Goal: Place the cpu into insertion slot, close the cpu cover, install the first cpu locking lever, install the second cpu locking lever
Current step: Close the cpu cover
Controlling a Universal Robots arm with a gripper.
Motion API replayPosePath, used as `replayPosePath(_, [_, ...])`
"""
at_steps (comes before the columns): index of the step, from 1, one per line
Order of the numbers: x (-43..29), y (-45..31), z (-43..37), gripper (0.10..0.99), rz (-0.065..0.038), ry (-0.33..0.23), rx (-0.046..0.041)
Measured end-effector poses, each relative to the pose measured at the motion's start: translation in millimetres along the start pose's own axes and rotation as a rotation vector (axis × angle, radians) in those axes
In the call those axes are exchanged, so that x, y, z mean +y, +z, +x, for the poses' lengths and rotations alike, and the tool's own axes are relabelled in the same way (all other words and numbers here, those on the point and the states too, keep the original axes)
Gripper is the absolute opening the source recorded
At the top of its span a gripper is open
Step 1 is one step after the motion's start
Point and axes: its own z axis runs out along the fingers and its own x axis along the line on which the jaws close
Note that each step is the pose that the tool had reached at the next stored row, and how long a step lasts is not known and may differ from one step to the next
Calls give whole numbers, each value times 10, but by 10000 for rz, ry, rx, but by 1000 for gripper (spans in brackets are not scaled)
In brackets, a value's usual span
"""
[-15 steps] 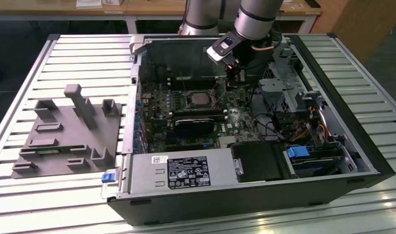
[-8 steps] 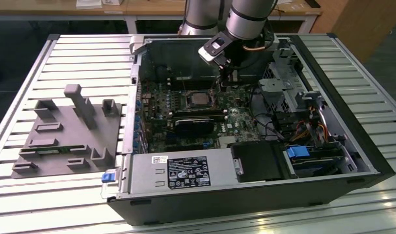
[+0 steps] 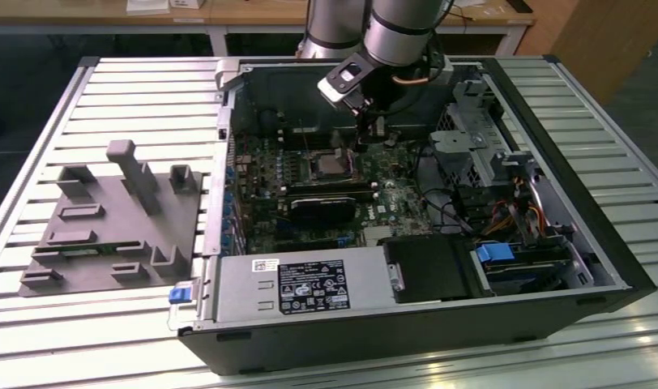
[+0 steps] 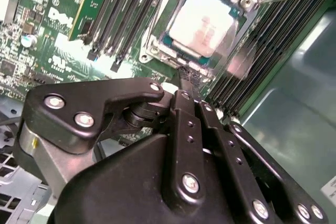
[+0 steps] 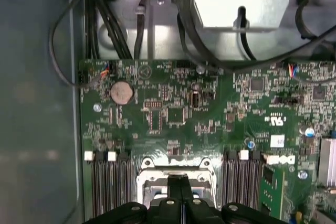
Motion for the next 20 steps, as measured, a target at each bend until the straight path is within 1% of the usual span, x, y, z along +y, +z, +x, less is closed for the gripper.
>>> replayPosePath(4, [-34,3,0,102,-24,1,-2])
replayPosePath(6, [-51,5,0,102,-85,-1,-1])
replayPosePath(7, [-135,23,-2,102,-500,-18,1])
replayPosePath(11, [-196,39,-3,102,-834,-27,-6])
replayPosePath(13, [-225,47,-4,102,-974,-33,-7])
replayPosePath(15, [-255,54,-4,102,-1083,-42,-6])
replayPosePath(17, [-285,60,-5,102,-1139,-57,-7])
replayPosePath(20, [-335,69,-6,102,-1159,-93,-8])
